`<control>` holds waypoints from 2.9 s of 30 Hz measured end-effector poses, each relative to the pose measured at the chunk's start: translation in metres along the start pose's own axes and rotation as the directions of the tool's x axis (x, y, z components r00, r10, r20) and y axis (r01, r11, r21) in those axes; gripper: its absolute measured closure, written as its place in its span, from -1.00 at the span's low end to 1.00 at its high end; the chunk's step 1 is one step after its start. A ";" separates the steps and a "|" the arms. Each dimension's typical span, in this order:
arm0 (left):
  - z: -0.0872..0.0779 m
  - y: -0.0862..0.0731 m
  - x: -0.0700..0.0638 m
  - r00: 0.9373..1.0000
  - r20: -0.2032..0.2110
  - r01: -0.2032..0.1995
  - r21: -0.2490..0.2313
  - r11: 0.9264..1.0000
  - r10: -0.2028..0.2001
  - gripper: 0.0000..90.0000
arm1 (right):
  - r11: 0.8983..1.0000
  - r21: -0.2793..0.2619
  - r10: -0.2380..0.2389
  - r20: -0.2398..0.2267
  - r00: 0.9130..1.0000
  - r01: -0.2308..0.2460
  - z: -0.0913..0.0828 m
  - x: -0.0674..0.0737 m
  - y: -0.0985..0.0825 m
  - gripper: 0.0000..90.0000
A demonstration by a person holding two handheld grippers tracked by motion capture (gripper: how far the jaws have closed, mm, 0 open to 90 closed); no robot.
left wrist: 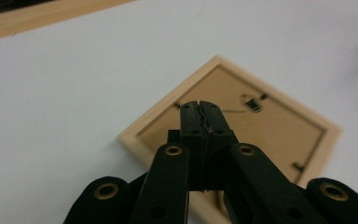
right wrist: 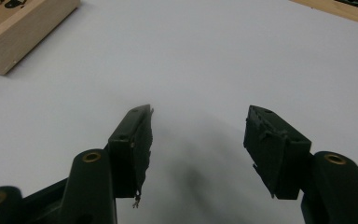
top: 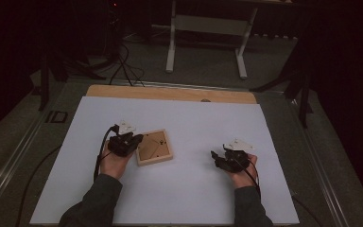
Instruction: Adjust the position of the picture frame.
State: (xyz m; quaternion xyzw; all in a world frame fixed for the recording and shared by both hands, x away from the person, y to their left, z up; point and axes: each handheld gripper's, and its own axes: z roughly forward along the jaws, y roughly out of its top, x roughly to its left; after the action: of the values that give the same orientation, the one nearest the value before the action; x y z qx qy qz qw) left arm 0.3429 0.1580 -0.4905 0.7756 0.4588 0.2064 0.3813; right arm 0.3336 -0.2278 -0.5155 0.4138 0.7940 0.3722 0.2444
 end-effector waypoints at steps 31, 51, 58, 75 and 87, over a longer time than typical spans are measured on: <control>0.016 -0.036 0.020 0.998 -0.029 0.056 0.107 0.993 -0.054 0.99 | 1.000 -0.005 0.003 0.003 1.000 -0.003 -0.003 -0.002 0.000 -0.08; 0.029 -0.032 -0.005 1.000 0.016 0.001 0.097 0.995 -0.003 0.99 | 1.000 0.010 0.010 -0.075 0.997 -0.009 0.013 0.037 0.010 0.95; 0.029 -0.031 -0.009 1.000 0.024 -0.009 0.094 0.996 0.007 0.99 | 0.999 0.036 -0.013 -0.134 0.991 0.018 0.032 0.060 0.017 0.99; 0.031 -0.030 -0.020 0.999 0.035 -0.015 0.091 0.996 0.012 0.99 | 0.996 0.068 -0.039 -0.184 0.982 0.052 0.046 0.078 0.019 0.99; 0.030 -0.033 -0.028 0.999 0.047 -0.031 0.103 0.994 0.027 0.99 | 0.996 0.078 -0.035 -0.185 0.982 0.050 0.044 0.080 0.016 0.99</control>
State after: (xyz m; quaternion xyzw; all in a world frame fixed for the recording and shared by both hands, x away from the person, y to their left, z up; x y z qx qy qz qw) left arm 0.3312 0.1312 -0.5344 0.8053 0.4487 0.1702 0.3480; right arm 0.3286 -0.1380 -0.5356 0.3704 0.8366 0.3701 0.1609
